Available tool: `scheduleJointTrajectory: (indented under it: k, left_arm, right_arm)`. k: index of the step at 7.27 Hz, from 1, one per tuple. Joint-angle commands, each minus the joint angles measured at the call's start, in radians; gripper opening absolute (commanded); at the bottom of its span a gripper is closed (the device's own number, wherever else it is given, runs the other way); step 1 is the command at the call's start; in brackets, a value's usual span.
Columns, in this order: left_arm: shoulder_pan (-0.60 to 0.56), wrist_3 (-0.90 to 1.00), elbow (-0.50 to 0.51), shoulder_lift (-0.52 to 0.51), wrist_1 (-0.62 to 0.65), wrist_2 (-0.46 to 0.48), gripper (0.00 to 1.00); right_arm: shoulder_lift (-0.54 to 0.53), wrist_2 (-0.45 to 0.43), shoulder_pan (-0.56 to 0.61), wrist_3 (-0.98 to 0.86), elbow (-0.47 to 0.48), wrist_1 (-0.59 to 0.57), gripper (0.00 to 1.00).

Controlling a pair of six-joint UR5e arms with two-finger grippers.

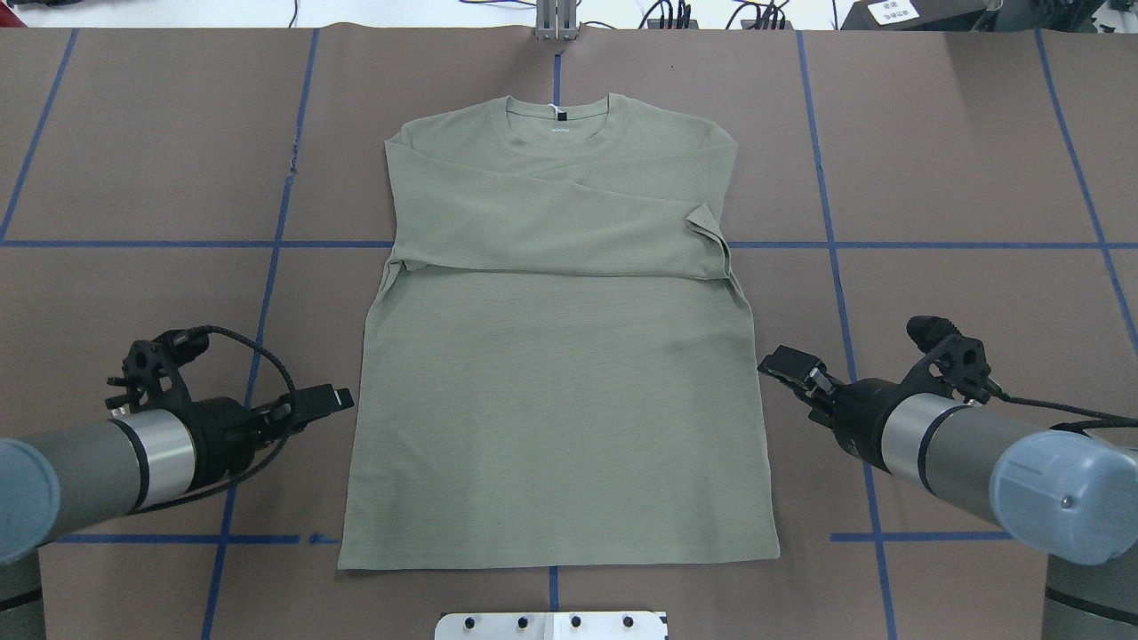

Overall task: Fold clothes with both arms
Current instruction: 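Move both grippers to the shirt hem corners nearest the robot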

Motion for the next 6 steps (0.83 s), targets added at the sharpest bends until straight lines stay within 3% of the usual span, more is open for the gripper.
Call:
scheduleJointTrajectory:
  k: [1,6]
  left_arm:
    - [0.115,-0.106,0.001,-0.015,0.059,0.077,0.79]
    - [0.268,-0.104,0.014,0.008,0.076,0.111,0.80]
  right_arm:
    - [-0.002,-0.060,-0.059,0.023,0.000,-0.028,0.96]
    - [0.003,-0.084,-0.082,0.023,-0.002,-0.027,0.98]
